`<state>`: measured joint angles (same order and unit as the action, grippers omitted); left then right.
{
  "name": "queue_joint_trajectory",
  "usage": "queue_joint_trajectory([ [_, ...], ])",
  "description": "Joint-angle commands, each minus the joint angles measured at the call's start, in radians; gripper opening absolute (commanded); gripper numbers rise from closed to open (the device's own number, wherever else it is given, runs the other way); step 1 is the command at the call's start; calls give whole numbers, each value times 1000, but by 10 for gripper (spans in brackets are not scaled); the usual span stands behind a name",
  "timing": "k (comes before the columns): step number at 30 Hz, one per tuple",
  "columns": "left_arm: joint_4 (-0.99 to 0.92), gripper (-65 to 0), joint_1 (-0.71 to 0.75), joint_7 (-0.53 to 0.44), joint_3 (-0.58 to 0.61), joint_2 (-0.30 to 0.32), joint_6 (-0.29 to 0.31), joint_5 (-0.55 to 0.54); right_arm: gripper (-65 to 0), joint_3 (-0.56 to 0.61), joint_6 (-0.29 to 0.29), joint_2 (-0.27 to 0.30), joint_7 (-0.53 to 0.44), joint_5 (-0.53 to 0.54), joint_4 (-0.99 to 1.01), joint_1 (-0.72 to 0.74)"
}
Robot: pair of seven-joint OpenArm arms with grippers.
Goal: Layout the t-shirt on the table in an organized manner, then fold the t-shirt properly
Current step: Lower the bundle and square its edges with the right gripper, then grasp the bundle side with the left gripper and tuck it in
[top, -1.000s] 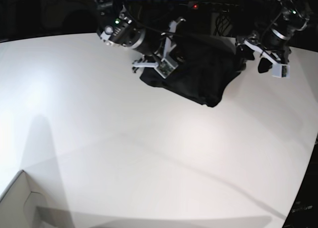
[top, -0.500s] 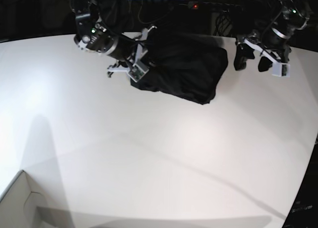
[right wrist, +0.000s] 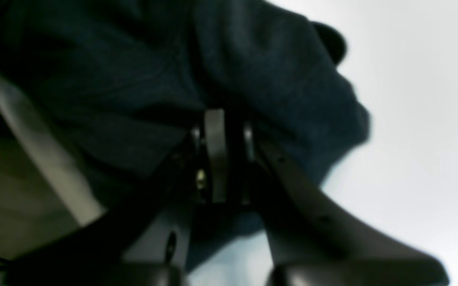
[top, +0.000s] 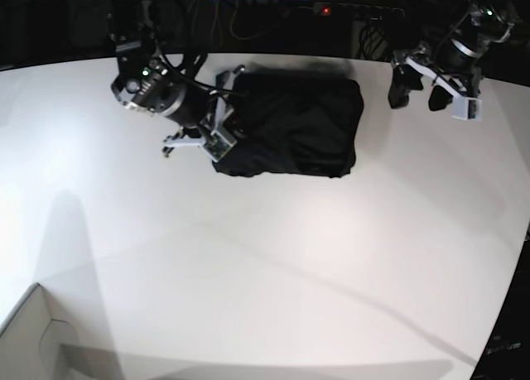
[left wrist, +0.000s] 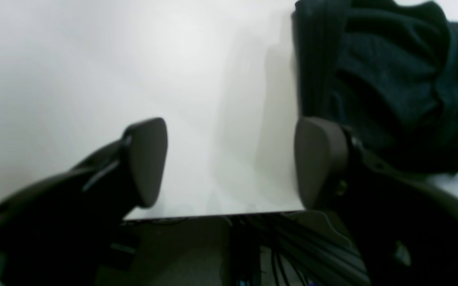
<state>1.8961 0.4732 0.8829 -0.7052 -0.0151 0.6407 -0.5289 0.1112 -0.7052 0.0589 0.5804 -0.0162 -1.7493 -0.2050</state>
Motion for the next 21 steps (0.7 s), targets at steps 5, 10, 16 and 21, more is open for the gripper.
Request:
queue_joint_trajectory([
  [5, 20, -169, -1, -18, 2, 2, 6, -20, -605, -63, 7, 9, -17, 12, -139, -26],
  [10, 35, -169, 2, -18, 98, 8, 6, -20, -605, -95, 7, 6, -15, 12, -185, -63],
  [16, 47, -168, -8, -21, 236, -1, 6, -21, -605, -120, 7, 5, -17, 14, -182, -124],
  [21, 35, -96, -11, -26, 266, -21, -6, -58, -605, -123, 7, 5, -17, 14, -182, -152],
])
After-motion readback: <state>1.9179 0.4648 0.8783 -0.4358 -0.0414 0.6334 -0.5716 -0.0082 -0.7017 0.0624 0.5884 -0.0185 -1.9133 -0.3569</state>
